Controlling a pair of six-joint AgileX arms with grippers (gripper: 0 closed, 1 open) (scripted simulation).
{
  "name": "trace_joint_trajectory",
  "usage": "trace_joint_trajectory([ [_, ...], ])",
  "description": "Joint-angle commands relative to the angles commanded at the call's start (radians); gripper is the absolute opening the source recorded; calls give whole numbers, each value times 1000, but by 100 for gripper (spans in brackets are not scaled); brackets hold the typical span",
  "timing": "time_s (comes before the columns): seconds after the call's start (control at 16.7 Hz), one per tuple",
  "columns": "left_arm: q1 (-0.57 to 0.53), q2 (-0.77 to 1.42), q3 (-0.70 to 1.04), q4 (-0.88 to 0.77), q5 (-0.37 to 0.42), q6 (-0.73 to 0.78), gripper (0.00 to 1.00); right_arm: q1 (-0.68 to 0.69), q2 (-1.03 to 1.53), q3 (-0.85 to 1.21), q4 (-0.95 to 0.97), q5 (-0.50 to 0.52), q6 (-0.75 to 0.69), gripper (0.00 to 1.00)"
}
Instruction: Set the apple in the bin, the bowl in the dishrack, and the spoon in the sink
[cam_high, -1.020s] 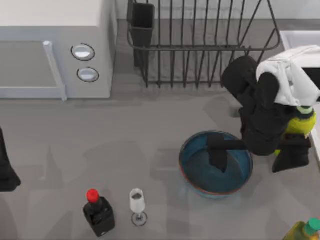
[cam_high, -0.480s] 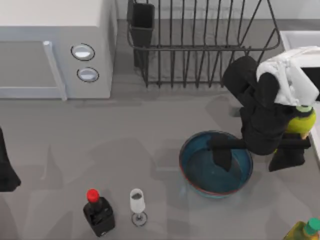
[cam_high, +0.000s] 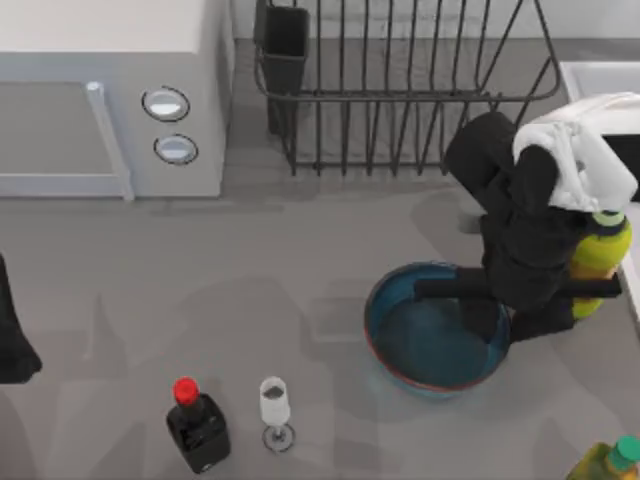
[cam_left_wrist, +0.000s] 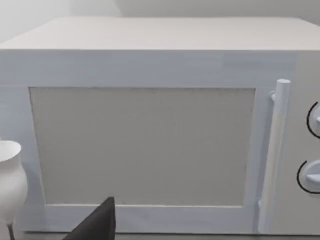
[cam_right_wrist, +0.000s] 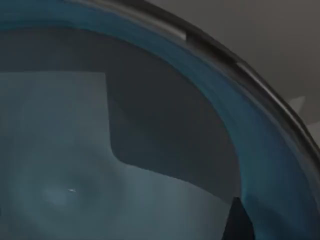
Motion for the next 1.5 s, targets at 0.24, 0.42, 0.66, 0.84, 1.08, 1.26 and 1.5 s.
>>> trace_joint_trajectory([
  [0.24, 0, 0, 0, 0, 0, 0, 100, 0, 0, 0, 0, 0, 0, 0],
  [0.42, 0, 0, 0, 0, 0, 0, 100, 0, 0, 0, 0, 0, 0, 0],
  [0.66, 0, 0, 0, 0, 0, 0, 100, 3, -2, 1, -4, 0, 1, 0],
  [0.84, 0, 0, 0, 0, 0, 0, 100, 25, -1, 11, -66, -15, 11, 0],
  [1.08, 0, 0, 0, 0, 0, 0, 100, 43, -29, 82, -209, -27, 19, 0],
  [1.26, 0, 0, 0, 0, 0, 0, 100, 28, -69, 173, -305, -18, 11, 0],
  [1.5, 0, 0, 0, 0, 0, 0, 100, 1, -110, 263, -376, -1, -3, 0],
])
